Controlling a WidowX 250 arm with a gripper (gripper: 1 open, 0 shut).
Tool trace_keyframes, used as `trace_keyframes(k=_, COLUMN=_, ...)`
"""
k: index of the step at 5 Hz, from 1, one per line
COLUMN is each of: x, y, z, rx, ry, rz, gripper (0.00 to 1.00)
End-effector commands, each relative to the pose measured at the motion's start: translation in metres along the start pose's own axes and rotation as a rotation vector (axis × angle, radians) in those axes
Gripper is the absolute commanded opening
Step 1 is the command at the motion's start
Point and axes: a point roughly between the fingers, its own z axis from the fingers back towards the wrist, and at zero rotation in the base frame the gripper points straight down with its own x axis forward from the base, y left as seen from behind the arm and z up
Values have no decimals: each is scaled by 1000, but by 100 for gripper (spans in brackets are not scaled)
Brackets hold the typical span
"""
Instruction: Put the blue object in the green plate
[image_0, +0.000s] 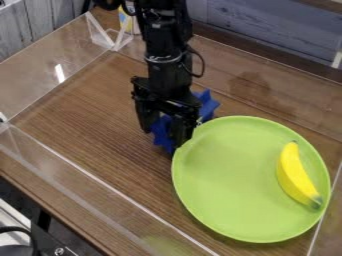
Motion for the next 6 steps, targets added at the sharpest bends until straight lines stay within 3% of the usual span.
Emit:
trace_keyframes(k=1, x=9, y=-13, z=25, rx=4, ry=-79, rz=-25, gripper=0)
trace_keyframes(k=3, x=11, y=-35, z=33, rx=-16, ry=-89, rz=-50, gripper=0)
trace_keyframes(k=4, x=15, y=-66, z=34, rx=-31, ry=-92, rz=-84, gripper=0)
trace_keyframes(k=6, x=22, y=-139, z=17, rx=-46, ry=-84, rz=-174, gripper=0)
